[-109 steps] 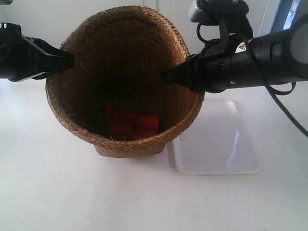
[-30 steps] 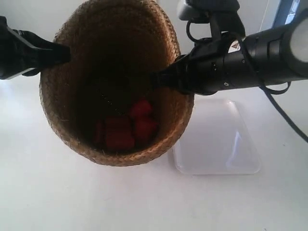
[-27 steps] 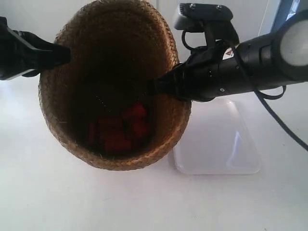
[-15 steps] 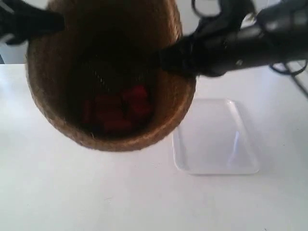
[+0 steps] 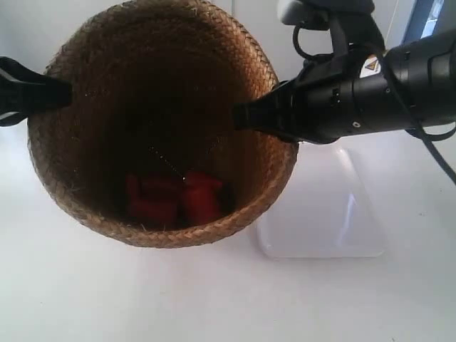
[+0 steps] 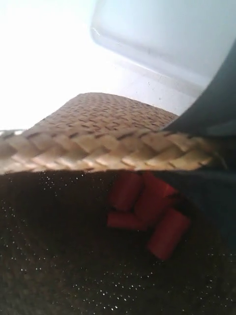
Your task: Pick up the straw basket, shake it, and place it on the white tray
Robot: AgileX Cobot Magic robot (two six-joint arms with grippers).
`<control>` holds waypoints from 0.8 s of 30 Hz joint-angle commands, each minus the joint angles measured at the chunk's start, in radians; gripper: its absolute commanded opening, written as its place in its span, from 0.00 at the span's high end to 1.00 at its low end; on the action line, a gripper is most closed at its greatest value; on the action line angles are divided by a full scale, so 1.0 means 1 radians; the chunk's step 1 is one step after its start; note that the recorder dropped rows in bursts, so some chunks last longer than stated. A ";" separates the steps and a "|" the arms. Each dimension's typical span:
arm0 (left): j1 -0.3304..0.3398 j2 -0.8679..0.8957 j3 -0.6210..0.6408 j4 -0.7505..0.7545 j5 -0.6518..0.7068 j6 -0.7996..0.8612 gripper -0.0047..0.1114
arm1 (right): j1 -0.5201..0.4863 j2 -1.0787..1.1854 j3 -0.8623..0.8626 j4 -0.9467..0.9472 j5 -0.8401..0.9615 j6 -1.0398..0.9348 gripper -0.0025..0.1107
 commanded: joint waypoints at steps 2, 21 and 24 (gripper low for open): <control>-0.006 -0.012 -0.011 -0.011 -0.019 0.021 0.96 | 0.000 -0.010 -0.006 -0.025 -0.032 -0.025 0.98; -0.006 0.016 -0.054 -0.095 0.020 0.021 0.96 | 0.000 0.033 -0.034 0.000 0.015 -0.025 0.98; -0.015 -0.084 -0.182 -0.214 0.135 0.142 0.96 | 0.024 -0.107 -0.124 0.095 0.123 -0.112 0.98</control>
